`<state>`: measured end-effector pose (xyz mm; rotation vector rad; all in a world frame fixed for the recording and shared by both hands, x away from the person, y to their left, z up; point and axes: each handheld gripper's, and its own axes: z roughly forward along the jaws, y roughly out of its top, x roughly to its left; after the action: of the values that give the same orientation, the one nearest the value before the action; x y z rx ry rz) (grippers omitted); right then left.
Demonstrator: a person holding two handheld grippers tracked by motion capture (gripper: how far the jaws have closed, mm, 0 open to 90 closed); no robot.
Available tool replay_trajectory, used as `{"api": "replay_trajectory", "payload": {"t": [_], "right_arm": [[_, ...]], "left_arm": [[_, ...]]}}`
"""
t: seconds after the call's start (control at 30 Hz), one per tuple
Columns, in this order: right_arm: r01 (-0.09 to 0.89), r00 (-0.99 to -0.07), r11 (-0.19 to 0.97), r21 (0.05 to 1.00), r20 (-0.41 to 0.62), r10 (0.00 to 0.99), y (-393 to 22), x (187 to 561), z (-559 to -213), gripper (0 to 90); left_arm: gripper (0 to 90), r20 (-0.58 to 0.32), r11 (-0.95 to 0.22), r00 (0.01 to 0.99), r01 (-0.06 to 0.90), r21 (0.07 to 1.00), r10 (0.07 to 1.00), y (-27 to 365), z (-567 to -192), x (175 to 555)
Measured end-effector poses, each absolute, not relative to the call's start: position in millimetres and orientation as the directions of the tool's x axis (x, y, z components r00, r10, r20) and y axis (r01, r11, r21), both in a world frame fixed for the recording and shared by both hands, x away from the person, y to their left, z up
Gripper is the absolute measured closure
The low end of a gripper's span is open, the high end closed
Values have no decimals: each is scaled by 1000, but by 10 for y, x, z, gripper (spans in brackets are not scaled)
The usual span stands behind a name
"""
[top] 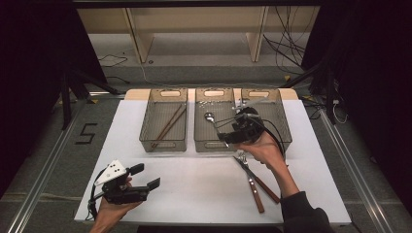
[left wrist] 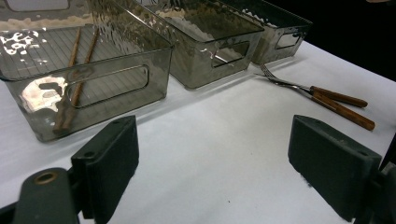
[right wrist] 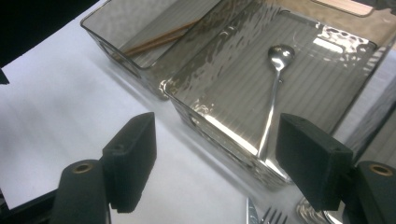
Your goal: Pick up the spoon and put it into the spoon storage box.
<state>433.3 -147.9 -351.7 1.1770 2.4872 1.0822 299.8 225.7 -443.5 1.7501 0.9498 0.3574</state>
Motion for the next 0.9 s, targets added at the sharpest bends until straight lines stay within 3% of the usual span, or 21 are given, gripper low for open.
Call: {"api": "replay_trajectory", "payload": {"t": [0.9], "right_arm": [[632, -639, 393, 668, 162, 752, -1945, 3952, -3841, 274]], "left_arm": [[159, -205, -94, 635, 404, 910, 745, 2278, -4435, 2998]]}}
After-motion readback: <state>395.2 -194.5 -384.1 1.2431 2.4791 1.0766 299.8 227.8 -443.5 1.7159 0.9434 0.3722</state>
